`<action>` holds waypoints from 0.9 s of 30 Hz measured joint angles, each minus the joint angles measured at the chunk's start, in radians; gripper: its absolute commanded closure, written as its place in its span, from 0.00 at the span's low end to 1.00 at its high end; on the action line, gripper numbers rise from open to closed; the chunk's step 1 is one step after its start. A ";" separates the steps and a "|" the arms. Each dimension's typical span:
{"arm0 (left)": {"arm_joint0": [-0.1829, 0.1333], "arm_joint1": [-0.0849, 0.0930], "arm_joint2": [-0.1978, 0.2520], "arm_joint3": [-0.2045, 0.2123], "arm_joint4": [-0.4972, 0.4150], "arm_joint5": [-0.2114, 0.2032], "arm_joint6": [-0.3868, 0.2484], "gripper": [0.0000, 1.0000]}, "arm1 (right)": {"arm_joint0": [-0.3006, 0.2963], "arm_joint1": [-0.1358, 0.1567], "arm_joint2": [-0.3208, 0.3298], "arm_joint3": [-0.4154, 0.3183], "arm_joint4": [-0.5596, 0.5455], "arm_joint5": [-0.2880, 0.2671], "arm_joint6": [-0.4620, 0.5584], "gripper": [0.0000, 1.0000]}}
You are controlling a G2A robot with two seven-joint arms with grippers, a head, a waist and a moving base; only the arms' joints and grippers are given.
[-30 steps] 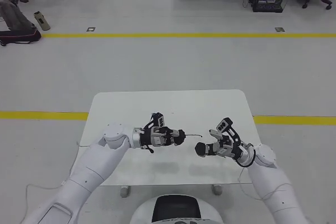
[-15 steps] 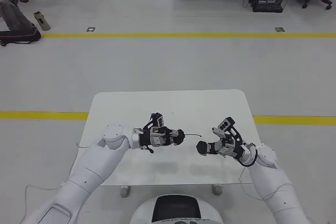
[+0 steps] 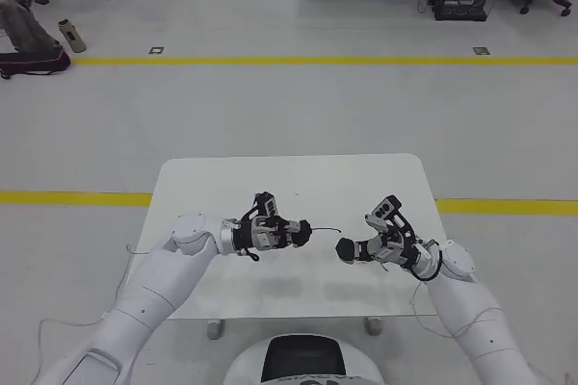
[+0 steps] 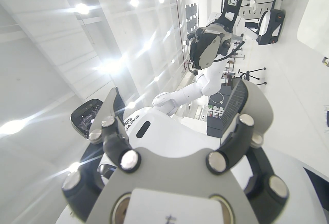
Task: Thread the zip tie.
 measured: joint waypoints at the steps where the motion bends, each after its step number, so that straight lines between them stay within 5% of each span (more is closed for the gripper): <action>1: 0.000 0.000 0.000 0.000 0.000 0.000 0.000 1.00 | 0.000 0.000 0.000 0.000 0.000 0.000 0.000 0.00; 9: 0.010 -0.002 0.013 0.016 -0.018 -0.026 0.004 1.00 | 0.004 -0.001 -0.004 0.021 0.024 0.009 -0.015 0.00; 16: -0.013 -0.014 0.041 0.092 -0.043 -0.129 -0.045 1.00 | 0.035 -0.002 -0.024 0.079 0.065 0.014 0.000 0.00; 27: -0.008 -0.012 0.044 0.078 0.001 -0.163 -0.007 1.00 | 0.030 -0.003 -0.031 0.074 0.074 0.040 -0.033 0.00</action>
